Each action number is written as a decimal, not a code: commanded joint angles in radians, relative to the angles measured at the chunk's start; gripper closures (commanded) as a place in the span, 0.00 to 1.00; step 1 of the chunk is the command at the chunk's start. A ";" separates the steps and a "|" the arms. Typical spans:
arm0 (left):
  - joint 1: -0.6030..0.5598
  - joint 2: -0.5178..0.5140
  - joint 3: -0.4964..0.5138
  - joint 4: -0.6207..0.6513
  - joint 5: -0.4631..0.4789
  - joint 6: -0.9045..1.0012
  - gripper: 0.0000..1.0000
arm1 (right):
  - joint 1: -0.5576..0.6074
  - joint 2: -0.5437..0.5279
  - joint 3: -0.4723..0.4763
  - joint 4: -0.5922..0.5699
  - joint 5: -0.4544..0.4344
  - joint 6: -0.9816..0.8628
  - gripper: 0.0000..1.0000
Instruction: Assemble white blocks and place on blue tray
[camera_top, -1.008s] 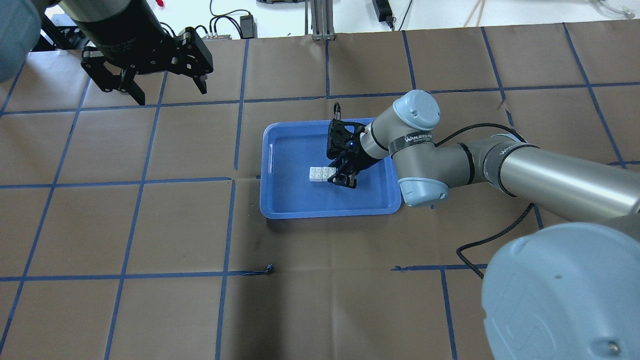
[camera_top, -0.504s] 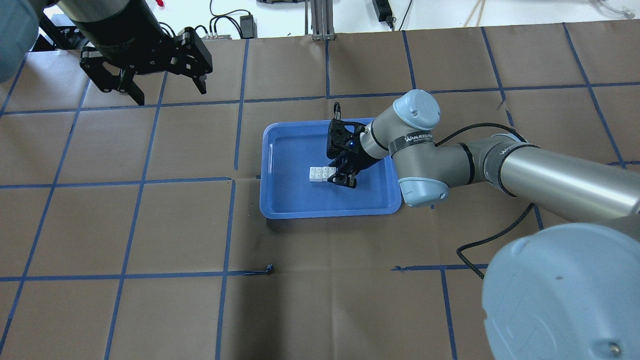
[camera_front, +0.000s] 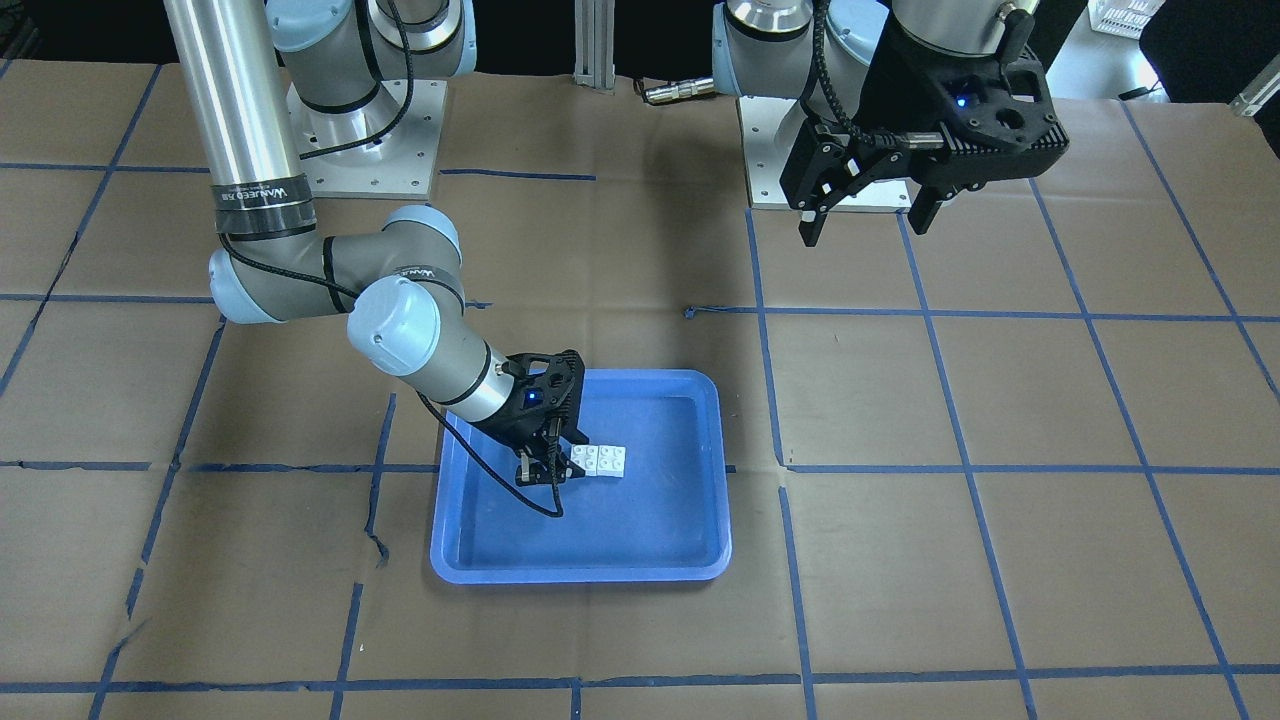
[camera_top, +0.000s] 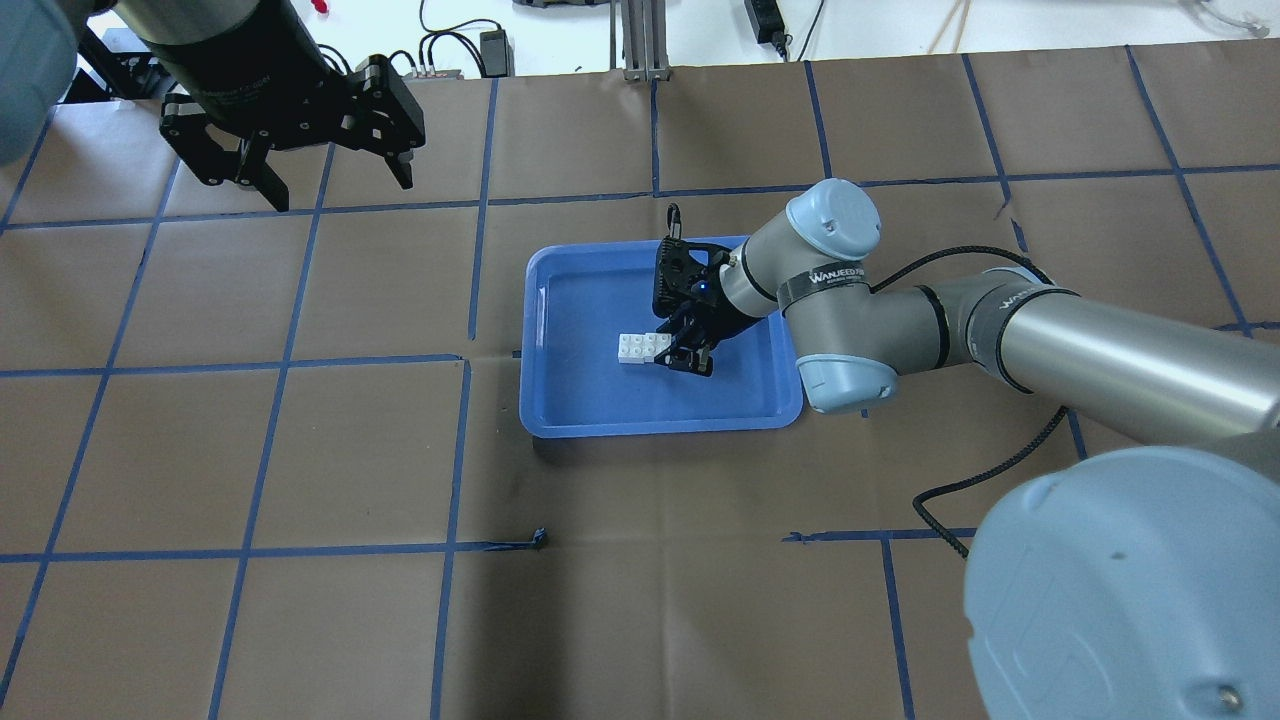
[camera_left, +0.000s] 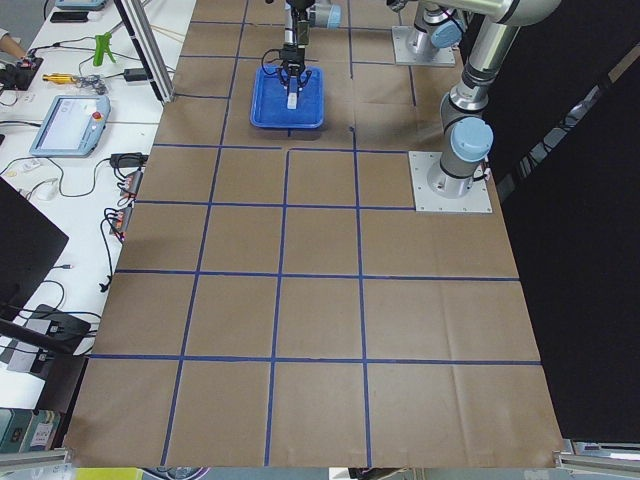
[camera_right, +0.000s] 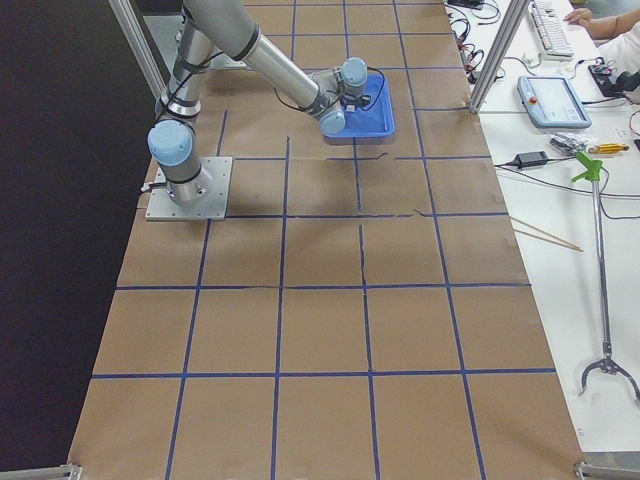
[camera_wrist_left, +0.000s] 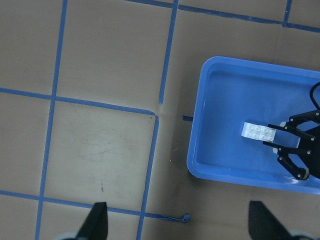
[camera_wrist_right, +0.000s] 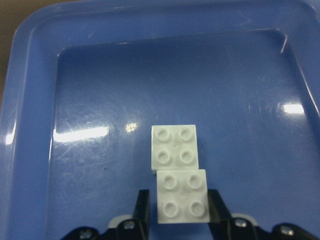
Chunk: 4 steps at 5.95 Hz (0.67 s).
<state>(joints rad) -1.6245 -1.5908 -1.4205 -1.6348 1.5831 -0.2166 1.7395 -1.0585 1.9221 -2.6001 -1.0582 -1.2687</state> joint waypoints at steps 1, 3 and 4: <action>0.000 0.000 0.000 0.000 0.000 0.000 0.01 | 0.000 0.000 0.000 0.000 0.001 0.000 0.41; 0.000 0.000 0.000 0.000 0.000 0.000 0.01 | 0.000 0.000 0.000 0.000 0.001 0.000 0.40; 0.000 0.000 0.000 0.001 0.000 0.000 0.01 | 0.000 0.000 0.000 0.000 0.001 0.000 0.40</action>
<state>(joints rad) -1.6245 -1.5907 -1.4205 -1.6348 1.5830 -0.2163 1.7395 -1.0584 1.9221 -2.6001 -1.0569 -1.2686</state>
